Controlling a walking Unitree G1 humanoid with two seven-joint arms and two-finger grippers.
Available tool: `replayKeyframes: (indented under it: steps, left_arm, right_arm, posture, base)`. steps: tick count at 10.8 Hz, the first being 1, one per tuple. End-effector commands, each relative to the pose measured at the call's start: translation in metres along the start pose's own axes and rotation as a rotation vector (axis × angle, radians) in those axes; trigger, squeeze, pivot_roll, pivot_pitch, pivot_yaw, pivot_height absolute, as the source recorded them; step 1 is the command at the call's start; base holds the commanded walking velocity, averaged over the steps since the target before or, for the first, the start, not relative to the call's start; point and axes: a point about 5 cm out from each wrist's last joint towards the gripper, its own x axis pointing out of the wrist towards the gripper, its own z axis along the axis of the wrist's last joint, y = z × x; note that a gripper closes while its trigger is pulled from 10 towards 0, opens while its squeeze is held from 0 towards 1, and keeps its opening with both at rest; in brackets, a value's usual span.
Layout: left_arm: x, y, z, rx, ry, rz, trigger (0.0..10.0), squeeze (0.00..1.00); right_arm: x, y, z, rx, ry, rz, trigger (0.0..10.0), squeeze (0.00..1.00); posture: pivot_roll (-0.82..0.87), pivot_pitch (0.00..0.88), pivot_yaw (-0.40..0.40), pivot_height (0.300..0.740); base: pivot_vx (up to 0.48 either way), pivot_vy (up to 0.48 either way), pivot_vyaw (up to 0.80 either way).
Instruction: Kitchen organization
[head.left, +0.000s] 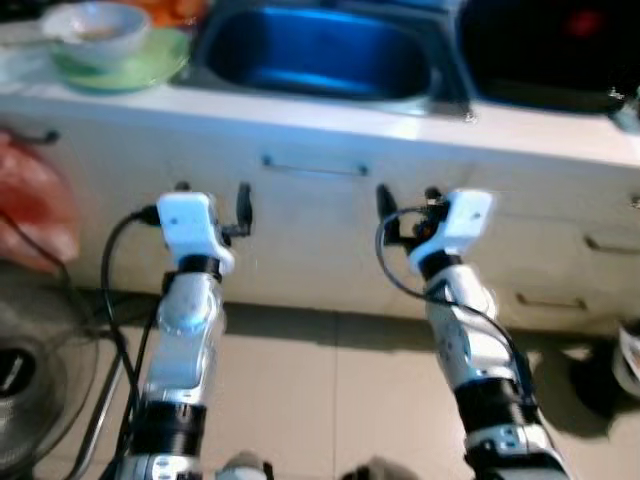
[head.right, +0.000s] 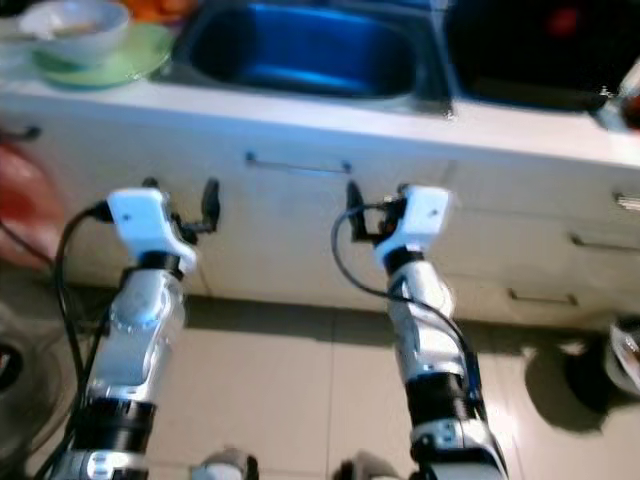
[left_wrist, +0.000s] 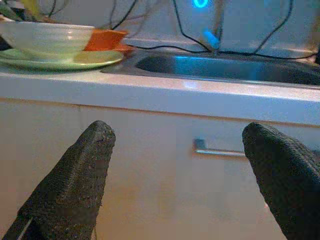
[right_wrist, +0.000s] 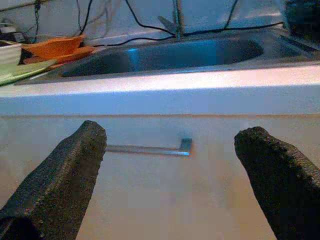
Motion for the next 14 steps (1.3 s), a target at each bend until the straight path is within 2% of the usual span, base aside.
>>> replayKeyframes:
  steps: [1,4,7,14]
  left_arm:
    - [-0.001,-0.01,0.0,-0.01,0.002,-0.03,10.0,0.0]
    - [-0.001,-0.009,0.0,-0.01,0.001,-0.031,10.0,0.0]
    - [0.005,-0.006,0.015,-0.001,-0.051,-0.02,10.0,0.0]
    - [0.007,-0.006,0.024,-0.002,-0.081,-0.02,10.0,0.0]
  right_arm:
    - [-0.002,-0.011,0.004,-0.017,-0.018,-0.025,10.0,0.0]
    - [-0.002,-0.011,0.005,0.007,-0.029,-0.029,10.0,0.0]
    - [0.0,-0.007,0.017,0.018,-0.093,-0.01,10.0,0.0]
    - [0.0,-0.005,0.019,0.015,-0.097,0.006,10.0,0.0]
  posture:
    - [0.08,0.139,-0.059,0.74]
    - [0.08,0.138,-0.058,0.74]
    - [0.08,0.138,-0.059,0.74]
    - [0.08,0.139,-0.061,0.74]
  base:
    - [0.371,0.0,0.8]
    - [0.371,0.0,0.15]
    - [0.371,0.0,0.0]
    - [0.369,0.0,0.0]
